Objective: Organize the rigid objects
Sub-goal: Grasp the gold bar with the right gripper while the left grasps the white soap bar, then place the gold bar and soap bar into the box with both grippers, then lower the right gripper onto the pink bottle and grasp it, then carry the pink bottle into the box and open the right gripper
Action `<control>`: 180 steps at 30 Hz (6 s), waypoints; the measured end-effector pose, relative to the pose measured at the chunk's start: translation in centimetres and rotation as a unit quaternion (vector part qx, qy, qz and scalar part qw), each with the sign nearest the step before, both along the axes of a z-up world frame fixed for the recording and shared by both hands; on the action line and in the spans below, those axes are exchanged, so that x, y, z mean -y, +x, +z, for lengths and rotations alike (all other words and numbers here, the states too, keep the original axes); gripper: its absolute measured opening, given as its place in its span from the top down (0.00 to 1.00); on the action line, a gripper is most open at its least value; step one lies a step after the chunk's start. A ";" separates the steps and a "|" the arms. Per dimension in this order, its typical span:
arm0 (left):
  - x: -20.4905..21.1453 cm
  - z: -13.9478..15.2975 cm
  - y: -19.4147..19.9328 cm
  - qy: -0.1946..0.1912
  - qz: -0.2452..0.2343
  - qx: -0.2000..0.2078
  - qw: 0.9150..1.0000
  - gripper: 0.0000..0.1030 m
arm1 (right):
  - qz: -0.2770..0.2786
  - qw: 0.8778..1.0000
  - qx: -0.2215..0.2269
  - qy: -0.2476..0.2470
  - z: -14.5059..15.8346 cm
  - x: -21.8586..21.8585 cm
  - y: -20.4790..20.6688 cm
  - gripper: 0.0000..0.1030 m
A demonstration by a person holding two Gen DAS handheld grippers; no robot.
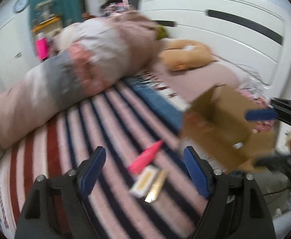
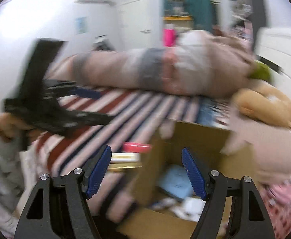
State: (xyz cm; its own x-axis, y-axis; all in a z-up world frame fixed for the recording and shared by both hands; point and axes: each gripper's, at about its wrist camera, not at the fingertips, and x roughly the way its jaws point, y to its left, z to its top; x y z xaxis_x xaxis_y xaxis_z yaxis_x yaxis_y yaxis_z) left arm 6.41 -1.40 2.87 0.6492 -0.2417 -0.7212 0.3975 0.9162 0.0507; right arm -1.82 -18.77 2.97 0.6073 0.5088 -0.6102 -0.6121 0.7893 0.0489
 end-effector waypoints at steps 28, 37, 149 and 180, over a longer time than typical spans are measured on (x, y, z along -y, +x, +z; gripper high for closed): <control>-7.1 -16.5 2.0 -0.060 -0.013 -0.089 0.994 0.24 | 0.002 0.977 -0.114 -0.182 -19.8 -13.4 8.9 0.14; -0.4 -19.1 4.7 -0.059 -0.125 -0.120 0.983 0.59 | 0.031 0.974 -0.128 -0.183 -19.3 -12.4 5.9 0.14; -13.8 -13.2 0.9 -0.106 0.090 -0.035 0.990 0.21 | -0.200 0.960 -0.196 0.005 -20.7 -12.0 20.7 0.32; -10.1 -7.4 -1.5 -0.202 -0.002 -0.016 0.979 0.27 | 0.072 0.991 -0.087 -0.068 -10.8 -16.4 5.6 0.74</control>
State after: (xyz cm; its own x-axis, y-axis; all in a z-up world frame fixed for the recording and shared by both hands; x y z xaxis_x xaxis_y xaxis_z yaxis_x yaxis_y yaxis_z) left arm 4.92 8.74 -4.52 0.6258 -0.5135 -0.5871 0.3963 0.8576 -0.3277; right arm 3.81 -2.32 -7.88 0.4147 0.4882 -0.7679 -0.7104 0.7011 0.0620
